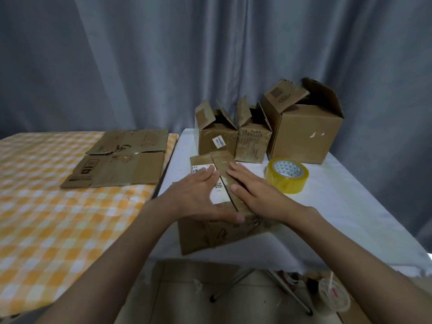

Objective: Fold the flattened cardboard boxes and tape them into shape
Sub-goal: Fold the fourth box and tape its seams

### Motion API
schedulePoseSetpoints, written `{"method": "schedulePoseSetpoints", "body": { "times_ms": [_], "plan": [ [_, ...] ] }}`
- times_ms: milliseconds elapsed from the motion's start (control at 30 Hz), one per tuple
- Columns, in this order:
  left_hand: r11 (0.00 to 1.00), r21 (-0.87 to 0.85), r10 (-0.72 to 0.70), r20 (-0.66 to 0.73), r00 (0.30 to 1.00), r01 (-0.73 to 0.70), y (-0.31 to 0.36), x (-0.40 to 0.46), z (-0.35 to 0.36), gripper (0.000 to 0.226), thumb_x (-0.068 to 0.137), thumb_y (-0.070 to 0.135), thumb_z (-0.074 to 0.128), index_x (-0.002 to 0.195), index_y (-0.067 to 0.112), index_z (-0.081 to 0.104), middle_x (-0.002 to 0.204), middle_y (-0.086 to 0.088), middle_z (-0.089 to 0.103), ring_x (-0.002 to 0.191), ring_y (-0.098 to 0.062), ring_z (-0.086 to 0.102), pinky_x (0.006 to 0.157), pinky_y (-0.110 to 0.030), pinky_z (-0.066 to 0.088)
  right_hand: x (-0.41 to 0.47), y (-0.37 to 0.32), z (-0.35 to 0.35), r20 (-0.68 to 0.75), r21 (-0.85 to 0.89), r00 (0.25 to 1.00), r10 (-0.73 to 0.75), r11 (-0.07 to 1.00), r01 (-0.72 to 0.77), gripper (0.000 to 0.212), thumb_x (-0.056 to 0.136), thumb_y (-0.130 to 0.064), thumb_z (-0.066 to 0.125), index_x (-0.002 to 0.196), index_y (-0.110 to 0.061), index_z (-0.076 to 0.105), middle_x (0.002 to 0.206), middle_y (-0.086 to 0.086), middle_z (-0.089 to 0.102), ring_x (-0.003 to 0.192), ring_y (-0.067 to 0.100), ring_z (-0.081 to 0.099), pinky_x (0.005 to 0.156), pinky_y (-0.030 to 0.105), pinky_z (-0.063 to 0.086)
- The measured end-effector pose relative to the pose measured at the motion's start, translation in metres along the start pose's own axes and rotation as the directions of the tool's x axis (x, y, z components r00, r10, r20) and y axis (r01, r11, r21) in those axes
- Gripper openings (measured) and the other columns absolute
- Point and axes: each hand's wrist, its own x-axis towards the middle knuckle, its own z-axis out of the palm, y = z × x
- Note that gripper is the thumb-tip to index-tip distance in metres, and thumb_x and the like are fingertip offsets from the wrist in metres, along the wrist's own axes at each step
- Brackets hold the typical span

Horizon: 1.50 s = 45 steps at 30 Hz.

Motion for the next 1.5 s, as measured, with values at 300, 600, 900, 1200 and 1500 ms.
{"method": "schedulePoseSetpoints", "body": {
  "times_ms": [300,600,900,1200,1500],
  "plan": [
    [0.993,0.098,0.064,0.077,0.995,-0.071,-0.012,-0.022,-0.012,0.152,0.025,0.104,0.046,0.156,0.039,0.003,0.166,0.008,-0.005,0.152,-0.018,-0.003,0.121,-0.04,0.007,0.001,0.0,-0.009,0.066,-0.01,0.998,-0.025,1.0,0.026,0.065,0.103,-0.043,0.047,0.159,-0.019,0.024,0.162,0.001,0.031,0.147,0.017,0.031,0.118,0.027,0.024],
    [0.969,0.036,0.246,-0.026,0.969,-0.245,-0.018,-0.01,0.009,0.12,0.059,0.089,0.05,0.154,0.044,-0.007,0.16,0.023,-0.018,0.148,-0.004,-0.018,0.121,-0.032,-0.007,0.01,0.001,-0.019,-0.095,0.076,0.994,0.055,0.996,-0.048,0.04,0.106,-0.036,0.041,0.146,-0.029,0.039,0.139,0.005,0.059,0.128,0.025,0.051,0.105,0.043,0.042],
    [0.963,0.242,0.165,-0.166,0.972,-0.122,-0.011,-0.009,0.024,0.12,0.061,0.1,0.012,0.156,0.032,-0.015,0.163,0.012,-0.019,0.151,-0.013,-0.012,0.118,-0.035,-0.007,-0.006,0.072,-0.038,-0.153,-0.319,0.844,0.513,0.783,-0.534,0.051,0.088,-0.022,0.068,0.134,-0.01,0.052,0.139,0.013,0.053,0.133,0.032,0.043,0.113,0.044,0.028],
    [0.989,0.14,0.023,-0.399,0.916,0.037,0.047,0.005,0.056,0.116,0.073,0.092,0.003,0.157,0.011,-0.007,0.166,-0.007,-0.012,0.152,-0.019,-0.009,0.117,-0.034,-0.009,-0.011,0.056,-0.063,-0.469,-0.017,0.808,0.357,0.911,-0.413,0.03,0.091,-0.01,0.061,0.121,-0.009,0.061,0.11,0.015,0.065,0.103,0.036,0.058,0.084,0.04,0.044],
    [0.992,0.05,-0.079,-0.443,0.893,0.113,0.073,0.011,0.043,0.118,0.077,0.091,0.015,0.157,0.007,-0.002,0.166,-0.011,-0.004,0.153,-0.022,0.0,0.122,-0.035,0.0,-0.047,0.022,-0.081,-0.51,0.132,0.847,0.151,0.987,-0.096,0.025,0.092,-0.008,0.064,0.117,-0.012,0.061,0.112,0.001,0.062,0.102,0.021,0.053,0.082,0.031,0.037]
  ]
}}
